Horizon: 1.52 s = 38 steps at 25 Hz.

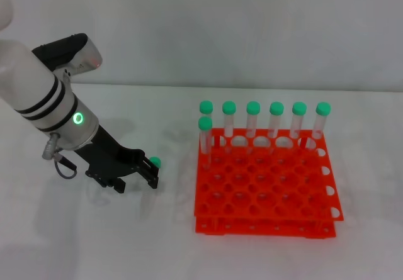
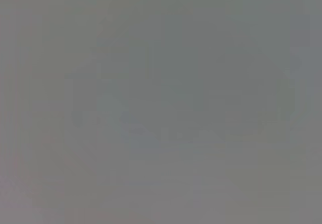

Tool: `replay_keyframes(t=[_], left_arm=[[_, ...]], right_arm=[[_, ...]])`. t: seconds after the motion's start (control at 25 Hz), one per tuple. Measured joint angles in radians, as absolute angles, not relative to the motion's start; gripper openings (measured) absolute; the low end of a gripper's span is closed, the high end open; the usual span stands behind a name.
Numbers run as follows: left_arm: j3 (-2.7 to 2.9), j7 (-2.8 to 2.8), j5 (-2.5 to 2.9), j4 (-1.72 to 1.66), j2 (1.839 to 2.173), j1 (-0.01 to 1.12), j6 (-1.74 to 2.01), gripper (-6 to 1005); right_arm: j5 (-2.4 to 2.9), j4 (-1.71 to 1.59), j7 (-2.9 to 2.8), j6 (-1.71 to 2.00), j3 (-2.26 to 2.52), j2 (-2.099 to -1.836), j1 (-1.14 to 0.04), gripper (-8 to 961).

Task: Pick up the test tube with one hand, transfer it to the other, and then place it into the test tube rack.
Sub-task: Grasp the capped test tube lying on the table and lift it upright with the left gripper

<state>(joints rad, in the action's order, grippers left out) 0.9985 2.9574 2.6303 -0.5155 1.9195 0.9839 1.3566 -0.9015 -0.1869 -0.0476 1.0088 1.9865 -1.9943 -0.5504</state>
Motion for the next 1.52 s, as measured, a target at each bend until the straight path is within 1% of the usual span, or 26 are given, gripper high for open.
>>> replay_keyframes(t=[0.12,0.24,0.64,0.84,1.0,1.32,1.52], left_arm=[[0.999,2.957,2.63,-0.513,1.922,0.984,1.351,816],[0.999,2.958,2.63,-0.504,1.922,0.985,1.348,596],[1.004,2.955,2.631,-0.486,1.927,0.982,1.333,493],[1.004,2.95,2.631,-0.47,1.933,0.975,1.316,492],[1.005,2.94,2.631,-0.463,1.945,0.973,1.305,491],[1.006,2.938,2.636,-0.453,1.947,0.97,1.287,488],[1.006,2.934,2.634,-0.452,1.946,0.962,1.27,420]], right_arm=[[-0.902,-0.185,-0.05,1.018,1.986,-1.993,-0.548,870],[-0.902,-0.184,-0.051,1.021,1.986,-1.993,-0.547,870],[-0.905,-0.182,-0.049,1.031,1.985,-1.993,-0.547,870],[-0.904,-0.182,-0.048,1.032,1.985,-1.996,-0.545,869],[-0.904,-0.182,-0.047,1.032,1.985,-2.0,-0.545,869],[-0.904,-0.183,-0.046,1.033,1.985,-2.004,-0.539,870],[-0.907,-0.183,-0.046,1.043,1.985,-2.006,-0.536,870]])
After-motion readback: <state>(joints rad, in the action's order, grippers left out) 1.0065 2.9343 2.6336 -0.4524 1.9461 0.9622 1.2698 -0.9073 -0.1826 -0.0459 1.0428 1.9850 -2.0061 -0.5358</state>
